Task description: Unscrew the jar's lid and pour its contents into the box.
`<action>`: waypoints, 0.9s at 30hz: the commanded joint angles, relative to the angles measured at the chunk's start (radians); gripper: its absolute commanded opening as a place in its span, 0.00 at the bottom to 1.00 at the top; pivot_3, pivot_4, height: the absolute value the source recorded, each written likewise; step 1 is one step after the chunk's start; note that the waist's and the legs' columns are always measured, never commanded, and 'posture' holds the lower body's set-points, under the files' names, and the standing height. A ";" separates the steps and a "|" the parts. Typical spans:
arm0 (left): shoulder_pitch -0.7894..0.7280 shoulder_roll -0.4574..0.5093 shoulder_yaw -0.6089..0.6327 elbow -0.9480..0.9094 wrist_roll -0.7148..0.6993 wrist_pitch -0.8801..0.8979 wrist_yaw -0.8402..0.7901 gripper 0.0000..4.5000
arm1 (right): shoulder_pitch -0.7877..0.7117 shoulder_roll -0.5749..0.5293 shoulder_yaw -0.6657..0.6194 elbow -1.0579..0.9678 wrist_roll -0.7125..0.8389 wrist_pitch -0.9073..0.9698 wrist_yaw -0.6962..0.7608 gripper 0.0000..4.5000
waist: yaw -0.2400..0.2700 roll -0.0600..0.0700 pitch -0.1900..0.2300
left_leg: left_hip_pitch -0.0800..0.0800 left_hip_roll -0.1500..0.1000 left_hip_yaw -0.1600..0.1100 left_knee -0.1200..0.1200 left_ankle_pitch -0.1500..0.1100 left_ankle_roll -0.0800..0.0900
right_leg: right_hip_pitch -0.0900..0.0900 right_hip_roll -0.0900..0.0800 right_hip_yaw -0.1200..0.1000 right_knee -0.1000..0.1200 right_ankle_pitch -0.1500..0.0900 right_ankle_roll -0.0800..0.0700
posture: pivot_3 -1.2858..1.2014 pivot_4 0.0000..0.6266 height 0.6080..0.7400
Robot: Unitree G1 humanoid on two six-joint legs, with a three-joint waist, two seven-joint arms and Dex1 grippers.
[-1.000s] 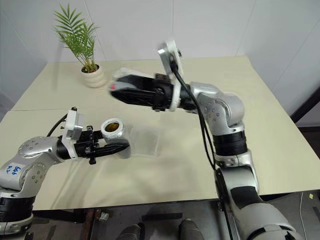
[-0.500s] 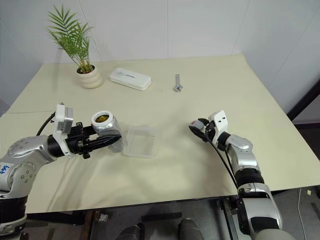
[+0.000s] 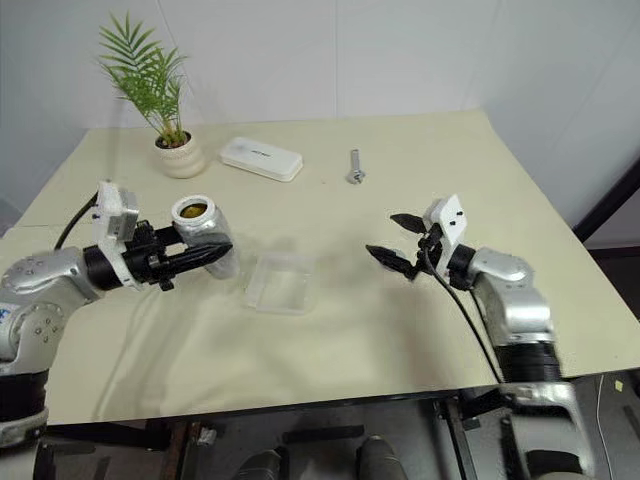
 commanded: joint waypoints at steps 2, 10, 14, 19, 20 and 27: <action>-0.129 0.056 -0.114 0.118 0.221 -0.104 0.050 0.44 | 0.082 -0.080 0.045 -0.358 0.123 0.231 0.024 0.99 | 0.011 -0.001 0.000 | 0.000 0.000 -0.001 0.000 0.000 0.000 | 0.000 0.001 0.000 0.000 0.000 0.000 | 0.52 0.24 1.00; -0.177 0.037 -0.322 0.167 0.634 -0.471 0.197 0.44 | 0.133 -0.070 0.011 -0.403 0.119 0.272 -0.069 0.99 | 0.019 -0.003 0.001 | -0.002 -0.001 0.001 0.001 0.000 0.001 | 0.001 0.000 0.001 -0.006 0.001 0.002 | 0.52 0.24 1.00; -0.217 0.010 -0.389 0.226 0.923 -0.656 0.461 0.44 | 0.137 -0.050 0.005 -0.386 0.118 0.268 -0.113 0.99 | 0.025 -0.004 0.002 | -0.002 0.000 0.001 0.000 -0.001 0.002 | 0.000 0.000 0.001 -0.006 0.001 0.002 | 0.52 0.24 1.00; -0.232 0.058 -0.503 0.276 1.350 -0.861 0.834 0.44 | 0.137 -0.018 0.002 -0.378 0.129 0.269 -0.153 0.99 | 0.032 -0.004 0.002 | -0.003 0.000 0.002 0.000 -0.002 0.002 | 0.000 0.000 0.001 -0.008 0.001 0.002 | 0.52 0.24 1.00; -0.233 0.063 -0.520 0.282 1.407 -0.888 0.887 0.44 | 0.136 -0.012 0.002 -0.377 0.130 0.270 -0.158 0.99 | 0.034 -0.004 0.002 | -0.003 -0.001 0.002 0.000 -0.002 0.003 | 0.000 -0.001 0.002 -0.007 0.001 0.002 | 0.52 0.24 1.00; -0.327 0.080 -0.694 0.325 1.862 -0.927 1.244 0.44 | 0.118 0.039 0.002 -0.356 0.136 0.277 -0.196 0.99 | 0.040 -0.005 0.002 | -0.004 -0.001 0.002 0.003 -0.002 0.003 | 0.000 -0.001 0.002 -0.007 0.003 0.005 | 0.52 0.24 1.00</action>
